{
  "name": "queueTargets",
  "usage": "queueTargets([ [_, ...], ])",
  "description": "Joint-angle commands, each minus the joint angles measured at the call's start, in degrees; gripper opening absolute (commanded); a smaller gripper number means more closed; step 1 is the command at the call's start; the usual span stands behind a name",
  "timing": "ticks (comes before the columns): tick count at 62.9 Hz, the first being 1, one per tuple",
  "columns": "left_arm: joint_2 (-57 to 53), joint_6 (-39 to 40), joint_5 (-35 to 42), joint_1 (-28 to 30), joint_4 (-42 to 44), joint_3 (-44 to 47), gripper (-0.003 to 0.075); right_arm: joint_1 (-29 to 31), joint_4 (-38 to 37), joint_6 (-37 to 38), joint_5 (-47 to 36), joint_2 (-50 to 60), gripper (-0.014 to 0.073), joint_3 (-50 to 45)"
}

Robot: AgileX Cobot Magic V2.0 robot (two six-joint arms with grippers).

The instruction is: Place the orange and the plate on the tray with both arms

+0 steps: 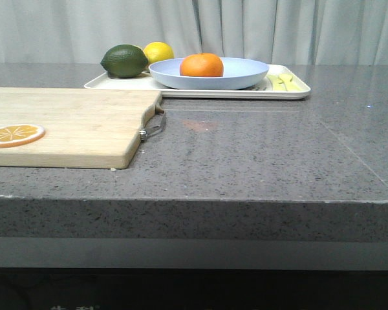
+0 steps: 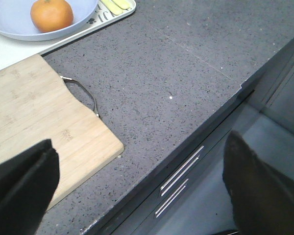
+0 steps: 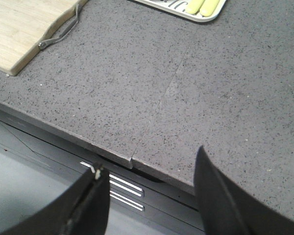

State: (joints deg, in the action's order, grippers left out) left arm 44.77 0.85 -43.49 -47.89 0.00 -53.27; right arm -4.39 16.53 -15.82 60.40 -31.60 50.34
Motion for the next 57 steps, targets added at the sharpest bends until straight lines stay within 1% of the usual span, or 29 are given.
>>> queueTargets([
  [1, -0.1, 0.4, 3.7, -0.2, -0.6, -1.6, 0.0652, 0.3, 0.6, -0.5, -3.3, -0.2, 0.0409, 1.2],
  [4, -0.1, 0.4, 3.7, -0.2, -0.6, -1.6, 0.0651, 0.3, 0.6, -0.5, -3.2, -0.2, 0.0395, 1.2],
  [8, -0.1, 0.4, 3.7, -0.2, -0.6, -1.6, 0.0633, 0.3, 0.6, -0.5, -3.2, -0.2, 0.0349, 1.2],
  [16, -0.1, 0.4, 3.7, -0.2, -0.6, -1.6, 0.0538, 0.3, 0.6, -0.5, -3.2, -0.2, 0.0170, 1.2],
  [23, -0.1, 0.4, 3.7, -0.2, -0.6, -1.6, 0.0402, 0.3, 0.6, -0.5, -3.2, -0.2, 0.0026, 1.2],
  [26, -0.1, 0.4, 3.7, -0.2, -0.6, -1.6, 0.0333, 0.3, 0.6, -0.5, -3.2, -0.2, -0.0024, 1.2],
  [30, -0.1, 0.4, 3.7, -0.2, -0.6, -1.6, 0.0232, 0.3, 0.6, -0.5, -3.2, -0.2, -0.0069, 1.2],
  [37, -0.1, 0.4, 3.7, -0.2, -0.6, -1.6, 0.0087, 0.3, 0.5, -0.5, -3.2, -0.2, -0.0070, 1.2],
  [39, -0.1, 0.4, 3.7, -0.2, -0.6, -1.6, 0.0025, 0.3, 0.5, -0.5, -3.2, -0.2, -0.0070, 1.2],
  [42, -0.1, 0.4, 3.7, -0.2, -0.6, -1.6, -0.0020, 0.3, 0.5, -0.5, -3.2, -0.2, -0.0070, 1.2],
  [57, -0.1, 0.4, 3.7, -0.2, -0.6, -1.6, -0.0017, 0.3, 0.5, -0.5, -3.2, -0.2, -0.0070, 1.2],
])
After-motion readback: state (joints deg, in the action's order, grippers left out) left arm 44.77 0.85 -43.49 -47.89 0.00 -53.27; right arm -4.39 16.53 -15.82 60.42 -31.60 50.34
